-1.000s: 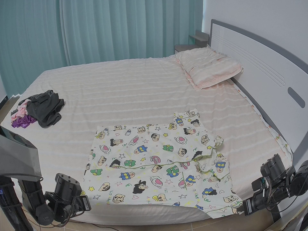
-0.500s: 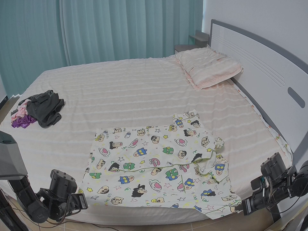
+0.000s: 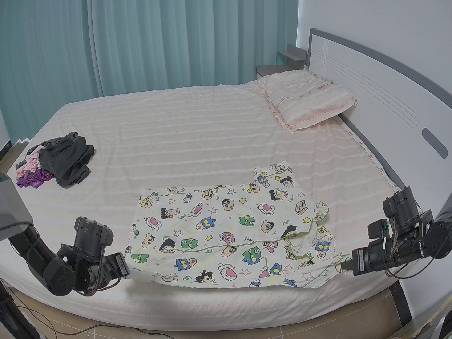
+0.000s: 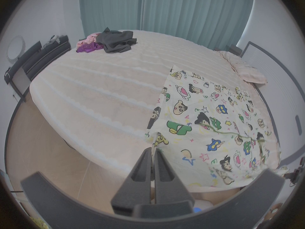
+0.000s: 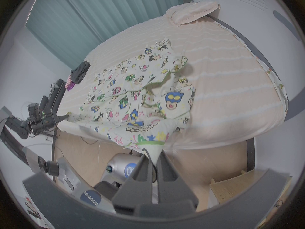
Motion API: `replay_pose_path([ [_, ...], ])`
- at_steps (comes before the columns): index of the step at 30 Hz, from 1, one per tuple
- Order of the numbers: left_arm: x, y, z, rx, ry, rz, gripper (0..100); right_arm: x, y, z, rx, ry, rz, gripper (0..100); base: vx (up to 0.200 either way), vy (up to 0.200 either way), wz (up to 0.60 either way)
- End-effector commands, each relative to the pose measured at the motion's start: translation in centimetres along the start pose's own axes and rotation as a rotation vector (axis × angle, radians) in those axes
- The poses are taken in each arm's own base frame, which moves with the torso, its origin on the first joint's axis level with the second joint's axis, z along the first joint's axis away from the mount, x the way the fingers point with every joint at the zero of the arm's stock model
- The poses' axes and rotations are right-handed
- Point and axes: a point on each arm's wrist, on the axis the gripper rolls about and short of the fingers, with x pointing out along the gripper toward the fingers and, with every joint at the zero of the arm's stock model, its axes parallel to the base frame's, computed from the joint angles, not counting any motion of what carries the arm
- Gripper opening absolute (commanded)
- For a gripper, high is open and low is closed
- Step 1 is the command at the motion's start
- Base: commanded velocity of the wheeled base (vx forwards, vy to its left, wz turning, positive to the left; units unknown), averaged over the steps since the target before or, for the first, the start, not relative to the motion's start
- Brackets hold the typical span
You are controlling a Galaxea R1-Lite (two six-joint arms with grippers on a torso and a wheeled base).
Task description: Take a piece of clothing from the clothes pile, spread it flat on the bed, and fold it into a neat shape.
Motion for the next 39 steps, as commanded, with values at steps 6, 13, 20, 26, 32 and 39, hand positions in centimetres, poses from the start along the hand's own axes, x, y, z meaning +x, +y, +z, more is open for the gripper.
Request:
replay_pose_path([
  [6,3.0,-2.1,3.3,-0.115,0.04,0.002,0,3.9,-0.5,4.2,0.08,-0.003,-0.023,0,0.0,0.0,0.0],
  [13,5.2,-2.4,5.1,-0.223,0.085,0.02,0,5.7,-1.4,6.9,0.124,-0.04,-0.041,0,0.0,0.0,0.0],
  [20,6.8,-2.6,5.9,-0.279,0.098,0.037,0,7.3,-1.6,8.2,0.166,-0.048,-0.045,0,0.0,0.0,0.0],
  [26,8.5,-3.1,6.2,-0.294,0.108,0.038,0,8.7,-2.0,9.6,0.218,-0.064,-0.047,0,0.0,0.0,0.0],
  [32,9.5,-3.3,7.0,-0.331,0.115,0.053,0,9.3,-2.8,10.5,0.249,-0.08,-0.055,0,0.0,0.0,0.0],
  [39,10.7,-3.4,7.4,-0.348,0.111,0.055,0,10.0,-2.8,11.1,0.3,-0.103,-0.045,0,0.0,0.0,0.0],
])
